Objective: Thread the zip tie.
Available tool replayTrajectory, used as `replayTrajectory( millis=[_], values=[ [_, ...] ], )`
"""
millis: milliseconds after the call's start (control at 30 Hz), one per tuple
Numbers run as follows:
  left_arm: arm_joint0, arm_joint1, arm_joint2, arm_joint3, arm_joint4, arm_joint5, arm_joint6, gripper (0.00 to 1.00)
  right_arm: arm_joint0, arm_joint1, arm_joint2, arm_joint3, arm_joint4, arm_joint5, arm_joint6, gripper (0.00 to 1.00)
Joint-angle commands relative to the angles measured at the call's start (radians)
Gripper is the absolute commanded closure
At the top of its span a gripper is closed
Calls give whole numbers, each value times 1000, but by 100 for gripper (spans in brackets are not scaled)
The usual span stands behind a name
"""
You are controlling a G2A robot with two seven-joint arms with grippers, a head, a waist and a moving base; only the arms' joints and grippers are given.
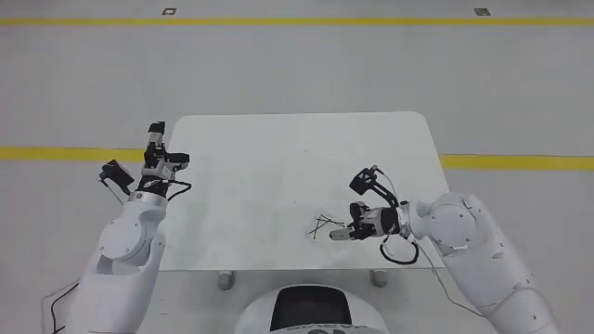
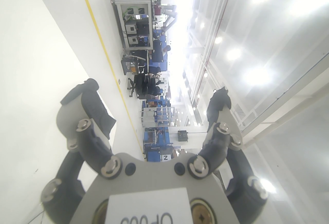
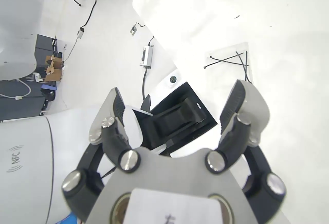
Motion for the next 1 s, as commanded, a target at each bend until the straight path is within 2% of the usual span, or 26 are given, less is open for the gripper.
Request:
replayTrajectory(
  millis=[0, 133, 233, 367, 500, 667, 833, 967],
  values=[
    [0, 0, 0, 0, 0, 0, 0, 0, 0, 0, 0, 0, -1, 0, 0, 0],
    [0, 0, 0, 0, 0, 0, 0, 0, 1, 0, -4, -3, -5, 0, 0, 0],
    [0, 0, 0, 0, 0, 0, 0, 0, 22, 4, -34, -13, -53, 0, -3, 0],
    [0, 0, 0, 0, 0, 0, 0, 0, 88, 24, -103, -54, -151, 0, 42, 0],
    [0, 0, 0, 0, 0, 0, 0, 0, 155, 48, -154, -19, -227, 0, 58, 0],
    [0, 0, 0, 0, 0, 0, 0, 0, 239, 69, -247, -7, -292, 0, 67, 0],
    [0, 0, 0, 0, 0, 0, 0, 0, 351, 84, -376, 17, -301, 0, 80, 0],
    [0, 0, 0, 0, 0, 0, 0, 0, 351, 84, -376, 17, -301, 0, 80, 0]
  ],
)
